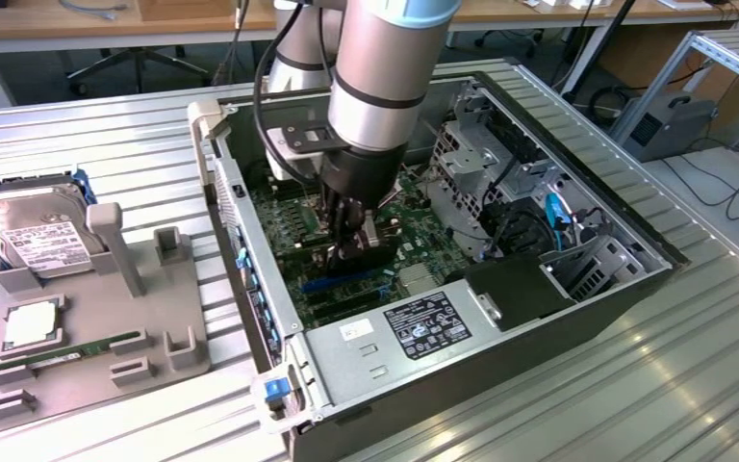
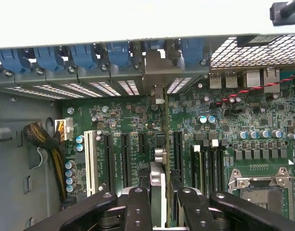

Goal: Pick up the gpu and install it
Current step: 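Insert the gpu into the slot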

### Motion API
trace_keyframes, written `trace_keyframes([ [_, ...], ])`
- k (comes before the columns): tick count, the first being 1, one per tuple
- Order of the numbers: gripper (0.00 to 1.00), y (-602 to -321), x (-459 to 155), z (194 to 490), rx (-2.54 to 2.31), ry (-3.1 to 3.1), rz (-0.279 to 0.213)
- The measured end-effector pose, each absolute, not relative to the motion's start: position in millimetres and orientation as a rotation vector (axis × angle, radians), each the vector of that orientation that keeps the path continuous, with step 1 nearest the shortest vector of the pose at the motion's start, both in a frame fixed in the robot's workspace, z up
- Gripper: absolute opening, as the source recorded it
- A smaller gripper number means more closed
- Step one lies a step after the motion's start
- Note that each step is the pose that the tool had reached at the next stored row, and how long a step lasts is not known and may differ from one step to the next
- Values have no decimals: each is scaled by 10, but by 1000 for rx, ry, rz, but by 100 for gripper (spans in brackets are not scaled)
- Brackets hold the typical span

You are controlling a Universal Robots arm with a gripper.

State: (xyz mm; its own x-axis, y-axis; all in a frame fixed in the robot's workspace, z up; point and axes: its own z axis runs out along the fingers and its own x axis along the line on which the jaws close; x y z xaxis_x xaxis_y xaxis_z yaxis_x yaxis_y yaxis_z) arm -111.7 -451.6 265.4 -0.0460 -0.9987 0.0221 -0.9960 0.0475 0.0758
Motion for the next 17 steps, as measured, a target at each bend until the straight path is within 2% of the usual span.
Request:
trace_keyframes([
  [17, 27, -4516, -1125, 2626, 2118, -2222, -56],
])
